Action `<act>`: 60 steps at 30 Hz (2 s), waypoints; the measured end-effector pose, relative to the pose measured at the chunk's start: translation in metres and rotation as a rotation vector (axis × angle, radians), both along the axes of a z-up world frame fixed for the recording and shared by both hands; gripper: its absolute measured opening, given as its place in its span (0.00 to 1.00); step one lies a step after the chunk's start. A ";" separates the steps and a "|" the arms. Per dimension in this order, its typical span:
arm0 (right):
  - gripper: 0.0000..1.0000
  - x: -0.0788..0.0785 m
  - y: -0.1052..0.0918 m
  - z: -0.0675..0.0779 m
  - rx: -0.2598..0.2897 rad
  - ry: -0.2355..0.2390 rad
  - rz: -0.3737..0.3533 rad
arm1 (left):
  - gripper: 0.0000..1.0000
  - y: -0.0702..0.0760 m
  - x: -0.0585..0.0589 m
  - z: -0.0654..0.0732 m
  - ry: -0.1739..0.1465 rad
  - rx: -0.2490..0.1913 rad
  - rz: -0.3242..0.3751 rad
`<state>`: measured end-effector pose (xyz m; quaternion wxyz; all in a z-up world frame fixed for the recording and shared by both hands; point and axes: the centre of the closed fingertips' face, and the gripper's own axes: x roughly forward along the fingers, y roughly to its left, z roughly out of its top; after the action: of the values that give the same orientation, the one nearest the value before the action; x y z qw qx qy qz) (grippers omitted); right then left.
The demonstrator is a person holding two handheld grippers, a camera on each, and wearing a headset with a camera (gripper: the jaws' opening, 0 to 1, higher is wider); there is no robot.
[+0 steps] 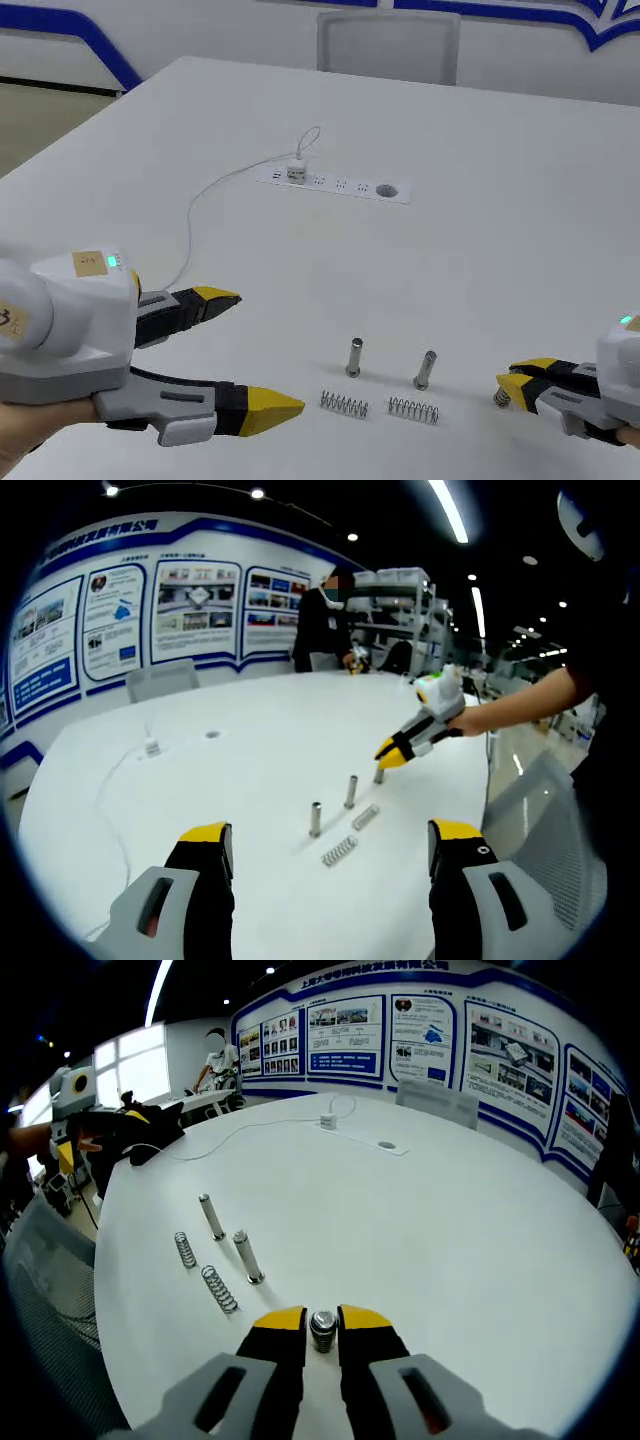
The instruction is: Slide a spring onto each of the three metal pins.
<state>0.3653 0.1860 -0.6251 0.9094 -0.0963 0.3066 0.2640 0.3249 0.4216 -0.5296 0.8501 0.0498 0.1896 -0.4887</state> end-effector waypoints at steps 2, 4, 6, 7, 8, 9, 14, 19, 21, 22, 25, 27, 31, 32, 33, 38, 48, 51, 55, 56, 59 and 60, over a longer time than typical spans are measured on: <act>0.15 -0.001 0.000 0.007 0.018 -0.014 -0.011 | 0.82 -0.001 -0.002 0.002 -0.005 -0.006 -0.002; 0.16 -0.002 0.001 0.014 0.022 -0.031 -0.011 | 0.82 -0.003 -0.004 0.001 -0.007 -0.007 -0.007; 0.16 -0.003 0.001 0.021 0.020 -0.042 -0.012 | 0.82 -0.003 -0.007 0.001 -0.008 -0.005 -0.013; 0.16 -0.003 0.001 0.025 0.019 -0.049 -0.012 | 0.82 -0.004 -0.007 0.000 -0.008 -0.005 -0.014; 0.16 -0.002 0.002 0.031 0.020 -0.065 -0.008 | 0.82 -0.004 -0.008 0.000 -0.007 -0.005 -0.017; 0.16 -0.003 0.004 0.034 0.024 -0.071 -0.006 | 0.82 -0.004 -0.008 0.000 -0.007 -0.005 -0.018; 0.16 -0.006 0.027 0.052 0.060 -0.101 0.052 | 0.81 -0.004 -0.007 0.001 -0.010 -0.010 -0.015; 0.16 -0.014 0.052 0.043 0.053 -0.078 0.142 | 0.81 -0.006 -0.008 0.002 -0.013 -0.019 -0.015; 0.16 -0.017 0.060 0.036 0.041 -0.064 0.170 | 0.81 -0.005 -0.009 0.002 -0.012 -0.019 -0.014; 0.16 -0.018 0.062 0.033 0.039 -0.058 0.178 | 0.81 -0.005 -0.009 0.001 -0.010 -0.018 -0.012; 0.16 -0.019 0.067 0.023 0.036 -0.038 0.184 | 0.81 -0.003 -0.007 0.001 -0.005 -0.025 -0.004; 0.16 -0.020 0.071 0.017 0.046 -0.023 0.188 | 0.81 -0.001 -0.005 0.001 0.003 -0.037 0.006; 0.16 -0.024 0.080 0.008 0.047 -0.002 0.220 | 0.81 0.001 -0.002 -0.003 0.012 -0.026 0.011; 0.17 -0.025 0.082 0.007 0.051 0.002 0.228 | 0.81 0.001 -0.002 -0.003 0.014 -0.026 0.010; 0.17 -0.026 0.084 0.006 0.056 0.005 0.237 | 0.81 0.000 -0.002 -0.004 0.017 -0.026 0.011; 0.19 -0.028 0.091 0.000 0.065 0.021 0.273 | 0.81 -0.001 0.000 -0.010 0.028 -0.016 0.006; 0.21 -0.028 0.091 -0.010 0.034 0.041 0.294 | 0.81 -0.006 0.003 -0.009 0.049 -0.056 0.009; 0.21 -0.028 0.092 -0.014 0.029 0.048 0.303 | 0.81 -0.005 0.005 -0.007 0.039 -0.050 0.006; 0.21 -0.029 0.093 -0.019 0.013 0.059 0.324 | 0.81 -0.003 0.006 -0.012 0.041 -0.020 0.002; 0.21 -0.030 0.092 -0.022 0.008 0.066 0.331 | 0.81 -0.003 0.005 -0.013 0.044 -0.022 0.003; 0.21 -0.031 0.092 -0.027 -0.011 0.076 0.345 | 0.81 -0.003 0.004 -0.017 0.053 -0.019 0.002; 0.21 -0.031 0.092 -0.029 -0.015 0.078 0.347 | 0.81 -0.003 0.003 -0.018 0.055 -0.016 0.001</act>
<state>0.3346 0.2781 -0.6541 0.8369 -0.1442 0.3222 0.4183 0.3277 0.4185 -0.5475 0.8452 0.0293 0.2088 -0.4912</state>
